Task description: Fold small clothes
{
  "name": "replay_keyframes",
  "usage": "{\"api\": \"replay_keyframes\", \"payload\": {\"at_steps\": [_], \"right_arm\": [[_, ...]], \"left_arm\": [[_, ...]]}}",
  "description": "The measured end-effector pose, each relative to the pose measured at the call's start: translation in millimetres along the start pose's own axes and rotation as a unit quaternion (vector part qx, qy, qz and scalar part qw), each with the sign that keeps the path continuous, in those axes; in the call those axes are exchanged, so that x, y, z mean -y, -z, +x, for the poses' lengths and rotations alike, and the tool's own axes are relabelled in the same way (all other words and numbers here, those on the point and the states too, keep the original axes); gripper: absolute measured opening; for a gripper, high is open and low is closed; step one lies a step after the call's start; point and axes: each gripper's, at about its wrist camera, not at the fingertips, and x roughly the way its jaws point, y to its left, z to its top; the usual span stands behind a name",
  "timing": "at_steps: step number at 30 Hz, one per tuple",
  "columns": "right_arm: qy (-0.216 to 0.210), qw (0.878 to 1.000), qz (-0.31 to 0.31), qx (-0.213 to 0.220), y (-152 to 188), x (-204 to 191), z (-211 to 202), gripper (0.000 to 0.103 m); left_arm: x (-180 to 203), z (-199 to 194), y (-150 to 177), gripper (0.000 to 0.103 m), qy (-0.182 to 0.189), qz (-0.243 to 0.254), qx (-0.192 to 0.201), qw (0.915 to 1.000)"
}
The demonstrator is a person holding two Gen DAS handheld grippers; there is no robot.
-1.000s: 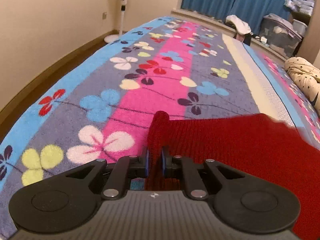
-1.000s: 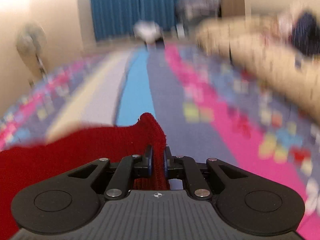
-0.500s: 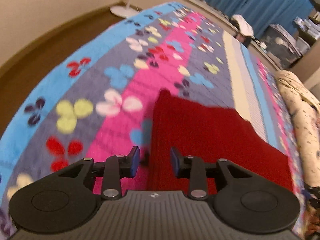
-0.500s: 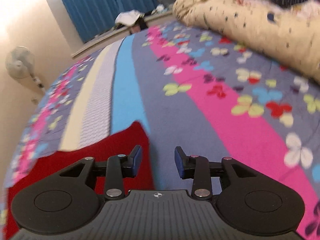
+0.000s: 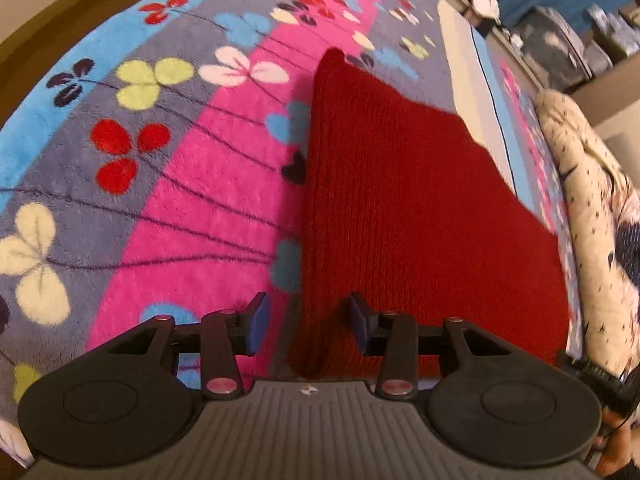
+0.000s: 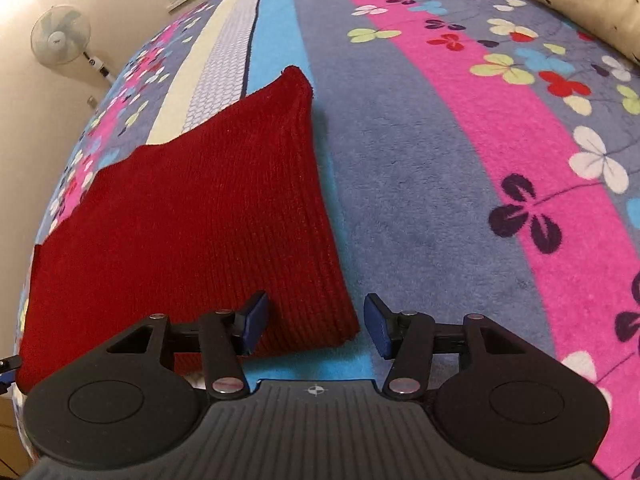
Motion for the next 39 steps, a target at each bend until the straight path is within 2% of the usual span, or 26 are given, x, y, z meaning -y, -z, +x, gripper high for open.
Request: {"api": "replay_keyframes", "payload": {"at_steps": [1, 2, 3, 4, 7, 8, 9, 10, 12, 13, 15, 17, 18, 20, 21, 22, 24, 26, 27, 28, 29, 31, 33, 35, 37, 39], "right_arm": [[-0.001, 1.000, 0.000, 0.003, 0.3, 0.8, -1.0, 0.037], [0.001, 1.000, -0.001, 0.009, -0.2, 1.6, -3.1, 0.024], [0.002, 1.000, -0.001, 0.020, -2.9, 4.5, -7.8, 0.016], [-0.008, 0.999, 0.002, 0.034, -3.8, 6.0, -15.0, 0.014], [-0.064, 0.992, 0.017, 0.108, -7.6, 11.8, -52.7, 0.012], [-0.075, 0.989, 0.019, 0.123, -7.4, 14.0, -60.9, 0.012], [-0.073, 0.989, 0.024, 0.123, -6.5, 17.9, -63.0, 0.012], [-0.064, 0.992, 0.029, 0.106, -5.9, 22.7, -57.5, 0.012], [-0.021, 0.999, 0.033, 0.030, -2.9, 32.1, -28.5, 0.012], [-0.003, 1.000, 0.029, -0.009, 0.6, 35.0, -13.3, 0.012], [0.014, 1.000, 0.010, -0.023, 1.2, 30.4, -5.5, 0.013], [0.014, 1.000, -0.002, -0.004, -0.6, 23.5, -13.4, 0.014], [0.016, 1.000, -0.007, 0.001, -0.7, 21.2, -17.3, 0.015], [0.044, 0.998, -0.024, 0.035, -2.3, 15.9, -27.9, 0.016], [0.070, 0.994, -0.032, 0.072, -3.5, 12.6, -36.8, 0.019], [0.077, 0.991, -0.041, 0.106, -4.7, 11.0, -45.9, 0.022], [0.045, 0.989, -0.047, 0.131, -6.6, 10.5, -51.4, 0.022], [-0.001, 0.994, -0.055, 0.093, -6.4, 8.4, -39.9, 0.022], [-0.008, 0.996, -0.066, 0.061, -4.4, 5.8, -29.3, 0.022], [0.000, 0.996, -0.080, 0.034, -1.1, 3.1, -18.6, 0.022], [0.022, 0.995, -0.100, 0.005, 3.0, -0.2, -6.1, 0.022], [0.050, 0.990, -0.132, -0.008, 6.2, -5.3, 3.7, 0.022], [0.042, 0.992, -0.120, 0.005, 2.9, -5.7, -1.4, 0.023], [0.029, 0.994, -0.107, 0.023, 0.5, -3.1, -8.3, 0.023], [0.030, 0.992, -0.113, 0.041, -3.6, -4.9, -8.8, 0.024], [0.062, 0.991, -0.116, 0.012, -3.2, -2.0, 3.3, 0.027]], "left_arm": [[1.0, -0.7, 0.9, 0.014, 0.007, 0.009, 0.001, 0.9999], [1.8, -2.3, 2.2, 0.015, 0.016, 0.018, 0.003, 0.9997], [4.0, -7.1, 3.7, 0.014, 0.016, 0.029, 0.013, 0.9994], [5.6, -14.3, 4.1, 0.013, 0.020, 0.037, 0.026, 0.9988], [-1.0, -44.4, 5.2, 0.013, 0.067, 0.023, 0.086, 0.9938], [-2.3, -47.8, 6.4, 0.013, 0.066, 0.030, 0.092, 0.9932], [-3.0, -41.7, 7.3, 0.013, 0.043, 0.042, 0.076, 0.9953], [-4.4, -27.0, 8.4, 0.014, 0.013, 0.048, 0.040, 0.9980], [0.2, 0.5, 13.8, 0.015, -0.027, 0.078, -0.027, 0.9962], [5.8, 4.8, 15.4, 0.015, -0.038, 0.099, -0.032, 0.9938], [6.9, 2.5, 14.0, 0.018, -0.037, 0.092, -0.027, 0.9946], [3.9, -4.8, 12.3, 0.023, -0.036, 0.072, -0.013, 0.9967], [6.8, -10.4, 10.5, 0.032, -0.043, 0.079, 0.005, 0.9959], [20.1, -22.8, 12.8, 0.033, -0.062, 0.115, 0.054, 0.9899], [26.2, -28.0, 13.7, 0.033, -0.057, 0.132, 0.075, 0.9868], [32.1, -32.1, 14.5, 0.033, -0.041, 0.144, 0.086, 0.9850], [45.4, -32.3, 18.7, 0.033, -0.004, 0.169, 0.083, 0.9821], [55.9, -18.1, 25.8, 0.033, -0.013, 0.206, 0.049, 0.9772], [58.6, -4.2, 30.0, 0.033, -0.045, 0.221, 0.015, 0.9741], [59.8, 8.0, 33.7, 0.032, -0.072, 0.230, -0.010, 0.9705], [62.9, 12.1, 36.2, 0.032, -0.086, 0.244, -0.011, 0.9658], [68.8, 8.3, 35.1, 0.037, -0.079, 0.249, 0.002, 0.9651], [68.5, 3.2, 33.2, 0.037, -0.071, 0.233, 0.016, 0.9697], [71.9, -5.3, 29.0, 0.037, -0.059, 0.227, 0.055, 0.9706], [73.1, -8.2, 21.7, 0.038, -0.067, 0.216, 0.086, 0.9703], [69.6, -0.5, 16.0, 0.038, -0.087, 0.199, 0.076, 0.9731]]}}
